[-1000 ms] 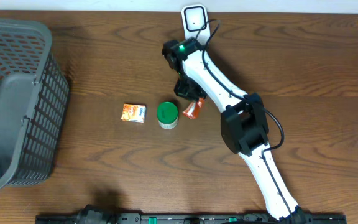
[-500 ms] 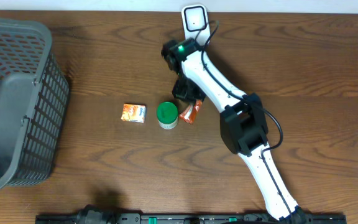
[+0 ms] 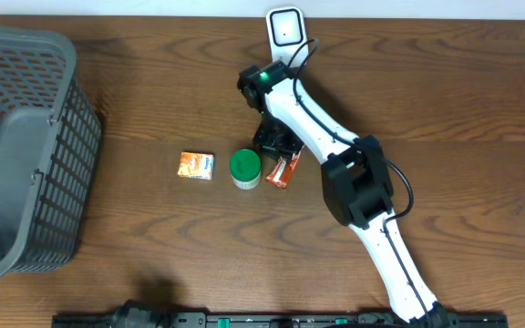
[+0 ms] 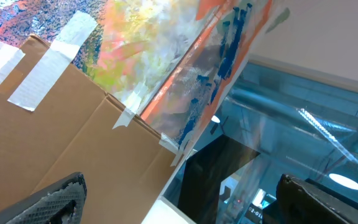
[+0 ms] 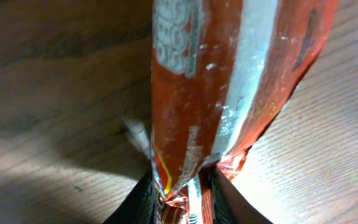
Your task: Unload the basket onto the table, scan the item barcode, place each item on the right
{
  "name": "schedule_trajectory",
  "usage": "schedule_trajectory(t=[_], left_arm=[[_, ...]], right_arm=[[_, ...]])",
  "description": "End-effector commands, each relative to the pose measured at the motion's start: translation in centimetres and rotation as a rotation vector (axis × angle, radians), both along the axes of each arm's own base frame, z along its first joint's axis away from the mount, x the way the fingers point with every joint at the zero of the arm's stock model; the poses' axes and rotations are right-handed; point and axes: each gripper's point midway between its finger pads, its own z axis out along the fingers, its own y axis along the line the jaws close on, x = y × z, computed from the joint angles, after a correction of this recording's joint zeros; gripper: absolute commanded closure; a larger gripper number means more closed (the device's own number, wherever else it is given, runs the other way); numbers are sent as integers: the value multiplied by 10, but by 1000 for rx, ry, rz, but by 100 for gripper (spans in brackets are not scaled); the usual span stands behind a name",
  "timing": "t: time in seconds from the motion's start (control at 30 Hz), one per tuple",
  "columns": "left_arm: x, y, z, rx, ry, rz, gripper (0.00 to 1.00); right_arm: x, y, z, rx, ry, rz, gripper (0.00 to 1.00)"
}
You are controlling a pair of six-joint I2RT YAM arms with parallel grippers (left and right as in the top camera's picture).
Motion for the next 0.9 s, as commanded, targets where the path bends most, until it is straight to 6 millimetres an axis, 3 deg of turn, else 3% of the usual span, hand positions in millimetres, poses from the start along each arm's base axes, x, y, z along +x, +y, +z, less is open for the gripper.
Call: schedule_trajectory(t=[0.0,0.27,0.6,0.87], left_arm=[[-4,2,-1,3,2,14,2],[-4,2,-1,3,1,13,2],[-4,2,-1,3,1,13,2],[-4,2,-1,3,2,14,2]], right_arm=[[10,-12,0,-4,-5,4,78],[20,-11,15,24,-36,30,66],[23,-14,13,0,-49,36,59],[25,-15,0,-11,-54,30,61]])
